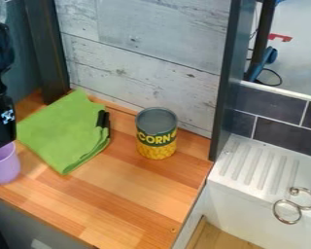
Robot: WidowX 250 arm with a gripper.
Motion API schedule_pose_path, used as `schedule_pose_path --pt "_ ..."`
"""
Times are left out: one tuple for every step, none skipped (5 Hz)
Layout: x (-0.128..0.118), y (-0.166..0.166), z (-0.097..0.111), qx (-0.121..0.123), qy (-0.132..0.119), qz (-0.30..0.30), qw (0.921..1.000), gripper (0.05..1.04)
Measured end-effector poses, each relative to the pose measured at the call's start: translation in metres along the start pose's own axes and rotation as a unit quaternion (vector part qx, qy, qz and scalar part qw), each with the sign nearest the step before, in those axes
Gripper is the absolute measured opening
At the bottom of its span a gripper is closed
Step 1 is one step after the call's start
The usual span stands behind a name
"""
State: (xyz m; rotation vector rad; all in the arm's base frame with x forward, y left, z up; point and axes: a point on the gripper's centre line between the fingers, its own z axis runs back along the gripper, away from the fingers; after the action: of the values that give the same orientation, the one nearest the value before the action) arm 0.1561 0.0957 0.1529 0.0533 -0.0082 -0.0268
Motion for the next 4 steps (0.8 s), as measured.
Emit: schedule_pose_path --pt "-0.001 -0.001 -0.003 -0.005 0.004 0.0 1.0 1.0" --pt "0.014 -0.01 0.002 -0.044 -0.024 -0.003 0.9988 1.0" --pt "0.039 -0.021 0.011 -0.048 -0.057 0.0 0.9972 1.0" --pt "0.083 -0.035 0.007 -0.042 -0.071 -0.007 0.9966 1.0"
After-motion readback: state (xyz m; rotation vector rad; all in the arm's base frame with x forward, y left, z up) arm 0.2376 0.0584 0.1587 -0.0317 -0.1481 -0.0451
